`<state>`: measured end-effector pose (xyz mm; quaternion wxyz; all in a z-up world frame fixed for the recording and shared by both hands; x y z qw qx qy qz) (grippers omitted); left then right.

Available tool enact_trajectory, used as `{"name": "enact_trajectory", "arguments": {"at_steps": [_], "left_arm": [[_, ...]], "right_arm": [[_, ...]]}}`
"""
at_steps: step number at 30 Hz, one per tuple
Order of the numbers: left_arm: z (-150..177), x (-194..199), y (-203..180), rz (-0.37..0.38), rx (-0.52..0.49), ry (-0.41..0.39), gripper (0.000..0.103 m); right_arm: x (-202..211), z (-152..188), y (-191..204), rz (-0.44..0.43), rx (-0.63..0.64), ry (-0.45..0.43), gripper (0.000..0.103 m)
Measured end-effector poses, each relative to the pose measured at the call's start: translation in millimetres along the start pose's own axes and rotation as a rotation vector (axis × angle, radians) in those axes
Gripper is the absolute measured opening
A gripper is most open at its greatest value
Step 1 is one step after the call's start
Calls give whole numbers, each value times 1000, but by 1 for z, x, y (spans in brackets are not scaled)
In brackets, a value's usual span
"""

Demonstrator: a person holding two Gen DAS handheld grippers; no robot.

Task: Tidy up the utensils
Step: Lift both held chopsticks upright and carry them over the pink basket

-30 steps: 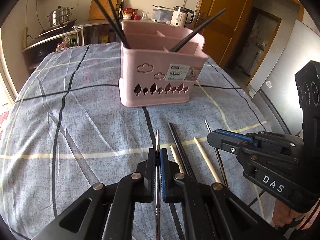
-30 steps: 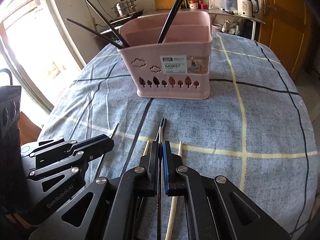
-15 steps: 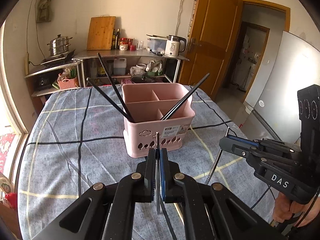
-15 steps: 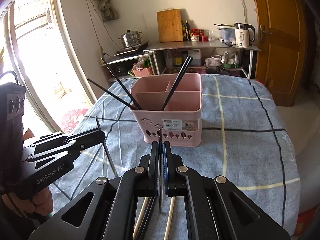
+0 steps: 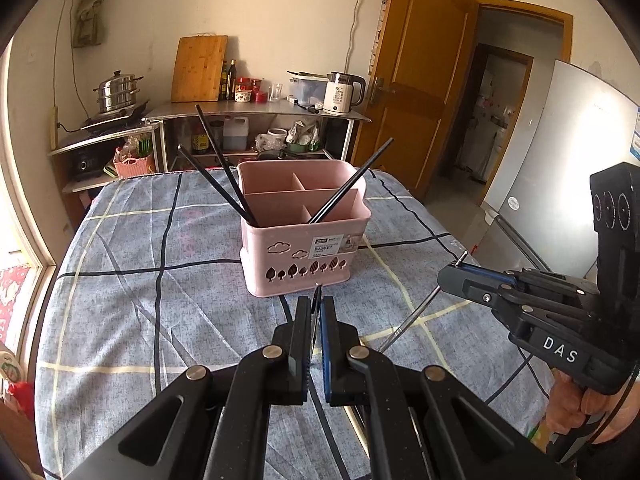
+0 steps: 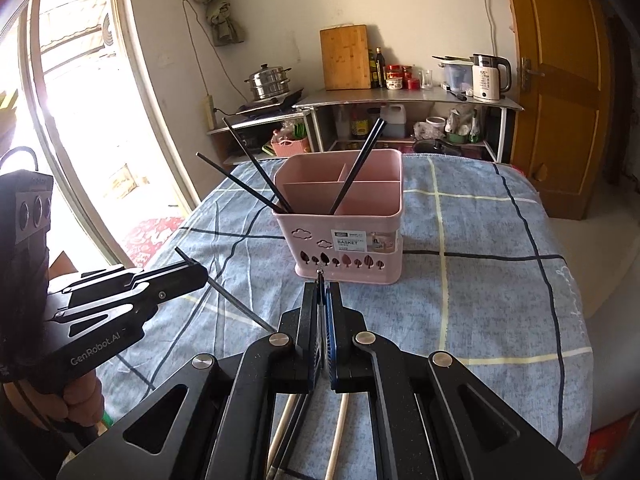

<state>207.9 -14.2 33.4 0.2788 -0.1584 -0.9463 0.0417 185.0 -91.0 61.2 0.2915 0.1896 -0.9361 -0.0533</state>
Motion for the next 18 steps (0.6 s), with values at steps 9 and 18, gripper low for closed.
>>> {"name": "enact_trajectory", "arguments": {"at_steps": [9, 18], "left_arm": [[-4, 15, -4, 6, 12, -15, 4], [-22, 23, -3, 8, 19, -46, 3]], "right_arm": [[20, -7, 5, -12, 16, -47, 4], [27, -22, 1, -12, 14, -96, 4]]}}
Point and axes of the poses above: each gripper's, at about its wrist camera, not at the fingertips, and x roughly against the way its jaws point, y to its left, z to its underside, the point moved 10 cm from there along -x, roughly the way its jaws point, and after that the axes turned 9 degrees about -y, right-handed, at the moved point
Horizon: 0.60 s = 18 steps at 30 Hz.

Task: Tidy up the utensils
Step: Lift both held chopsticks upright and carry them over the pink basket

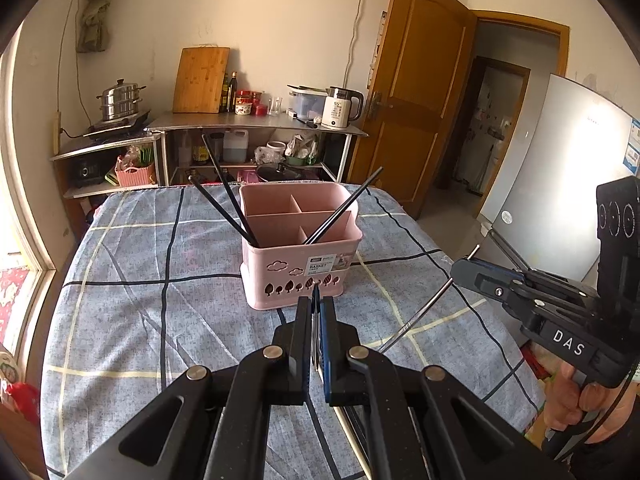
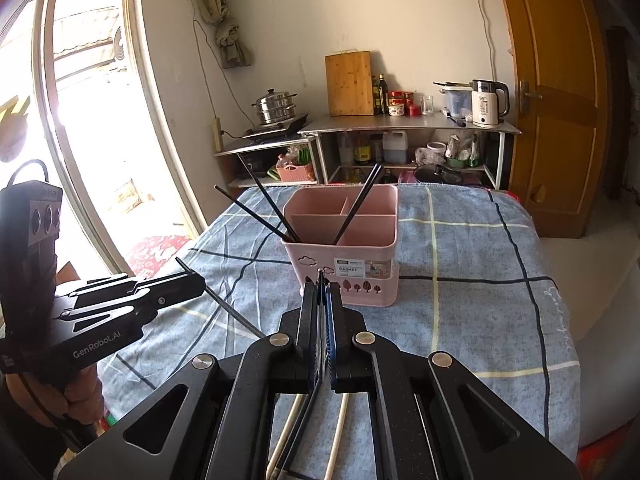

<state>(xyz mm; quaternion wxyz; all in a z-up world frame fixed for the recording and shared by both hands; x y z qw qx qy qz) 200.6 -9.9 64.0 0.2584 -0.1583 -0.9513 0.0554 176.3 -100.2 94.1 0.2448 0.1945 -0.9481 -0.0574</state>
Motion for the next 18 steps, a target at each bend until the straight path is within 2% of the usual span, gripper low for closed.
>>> {"name": "enact_trajectory", "arguments": {"at_steps": [8, 18], "left_arm": [[-35, -10, 15, -11, 36, -29, 4], [-94, -19, 32, -22, 64, -93, 3]], "right_arm": [[-13, -24, -3, -3, -11, -31, 4], [-28, -82, -2, -2, -18, -122, 4]]}}
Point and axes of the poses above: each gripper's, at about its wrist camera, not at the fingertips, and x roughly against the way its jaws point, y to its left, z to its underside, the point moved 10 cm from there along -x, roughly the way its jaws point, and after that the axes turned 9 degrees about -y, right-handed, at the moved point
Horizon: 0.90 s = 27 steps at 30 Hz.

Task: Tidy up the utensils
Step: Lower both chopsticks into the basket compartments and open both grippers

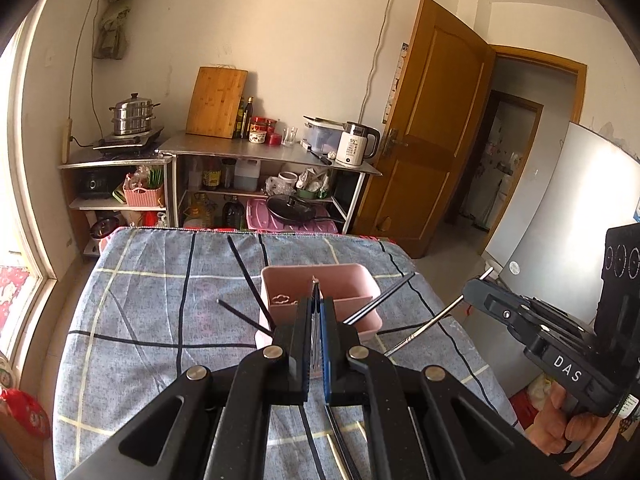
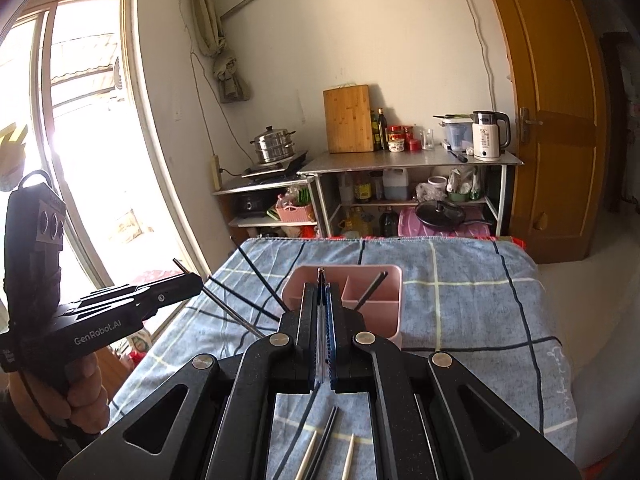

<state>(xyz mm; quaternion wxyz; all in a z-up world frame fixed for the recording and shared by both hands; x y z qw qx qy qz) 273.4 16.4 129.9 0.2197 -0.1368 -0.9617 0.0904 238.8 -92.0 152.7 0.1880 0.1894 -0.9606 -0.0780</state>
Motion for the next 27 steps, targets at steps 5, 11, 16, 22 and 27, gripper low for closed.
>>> {"name": "enact_trajectory", "arguments": {"at_steps": [5, 11, 16, 22, 27], "left_arm": [[-23, -11, 4, -3, 10, -26, 3], [-31, -32, 10, -20, 1, -30, 4], [-16, -52, 19, -23, 26, 6, 4], [4, -71, 27, -27, 42, 50, 4], [19, -82, 29, -28, 38, 81, 4]], "right_arm": [[-11, -20, -1, 1, -15, -32, 4], [-28, -30, -5, 9, -33, -53, 4], [-46, -18, -9, 17, -40, -29, 4], [-63, 3, -11, 23, -44, 20, 4], [-72, 16, -12, 21, -43, 56, 4]]}}
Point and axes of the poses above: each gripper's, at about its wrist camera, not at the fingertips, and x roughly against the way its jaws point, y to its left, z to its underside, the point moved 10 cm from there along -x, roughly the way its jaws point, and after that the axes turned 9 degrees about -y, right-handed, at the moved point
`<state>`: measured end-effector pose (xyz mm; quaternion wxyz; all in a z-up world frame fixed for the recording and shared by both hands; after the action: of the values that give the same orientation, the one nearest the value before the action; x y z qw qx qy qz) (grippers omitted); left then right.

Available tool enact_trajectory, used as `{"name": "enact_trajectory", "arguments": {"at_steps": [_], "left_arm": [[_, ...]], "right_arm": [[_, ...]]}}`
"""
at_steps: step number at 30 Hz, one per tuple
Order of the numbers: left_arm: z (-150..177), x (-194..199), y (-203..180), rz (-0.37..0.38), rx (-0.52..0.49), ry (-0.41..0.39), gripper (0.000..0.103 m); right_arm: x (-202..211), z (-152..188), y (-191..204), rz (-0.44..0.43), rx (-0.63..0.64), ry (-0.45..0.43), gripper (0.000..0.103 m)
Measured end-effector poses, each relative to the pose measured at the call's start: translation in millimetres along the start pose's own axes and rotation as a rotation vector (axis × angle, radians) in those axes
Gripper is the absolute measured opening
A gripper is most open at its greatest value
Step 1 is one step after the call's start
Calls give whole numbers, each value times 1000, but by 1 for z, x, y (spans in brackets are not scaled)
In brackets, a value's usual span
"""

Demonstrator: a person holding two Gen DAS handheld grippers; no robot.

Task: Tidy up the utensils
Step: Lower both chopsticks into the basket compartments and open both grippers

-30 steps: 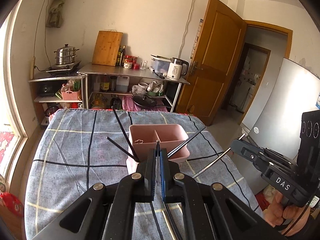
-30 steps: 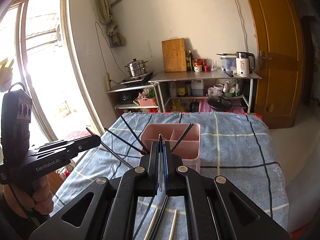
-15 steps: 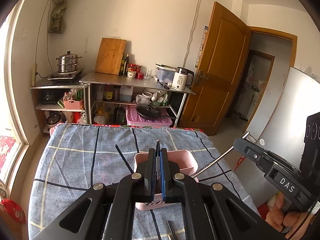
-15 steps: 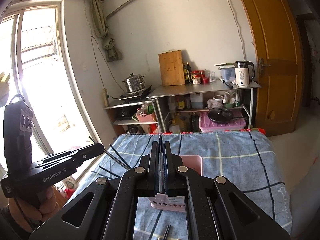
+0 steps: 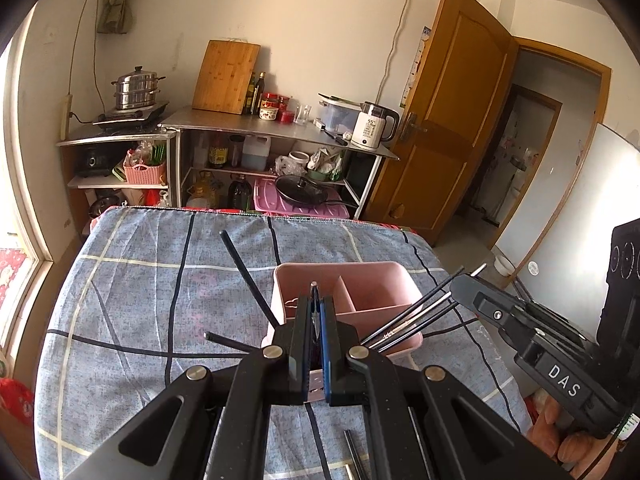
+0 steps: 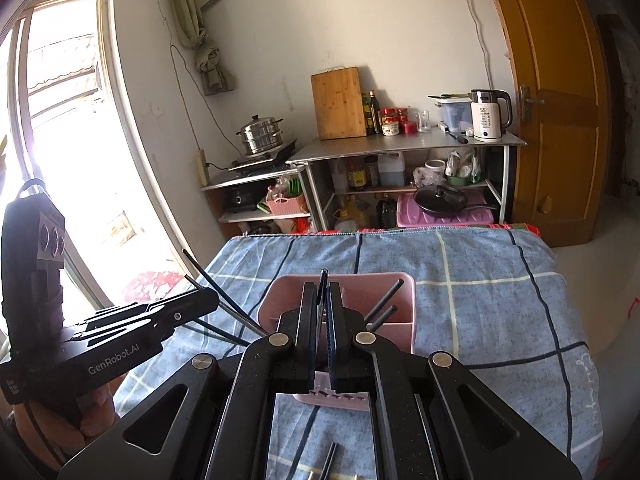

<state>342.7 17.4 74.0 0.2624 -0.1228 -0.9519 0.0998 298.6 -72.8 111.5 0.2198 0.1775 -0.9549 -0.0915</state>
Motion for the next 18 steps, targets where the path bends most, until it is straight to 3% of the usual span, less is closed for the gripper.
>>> {"name": "enact_trajectory", "arguments": {"at_steps": [10, 18], "left_arm": [[15, -12, -3, -23, -46, 29, 4], [20, 7, -3, -41, -56, 2, 7]], "right_arm": [[-10, 20, -6, -12, 1, 59, 6], [5, 18, -5, -10, 26, 37, 13]]}}
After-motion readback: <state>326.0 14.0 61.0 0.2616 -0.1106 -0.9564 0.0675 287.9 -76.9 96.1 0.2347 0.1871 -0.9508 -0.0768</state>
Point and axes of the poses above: each gripper's, at about its wrist camera, not at the fingertips, and x roughly against the way its jaws point, y to its left, z to its underside, the point moved 10 cm from there along -x, roughly the way its jaws point, and after that the axes turned 9 degrees about -y, right-handed, at the moved point
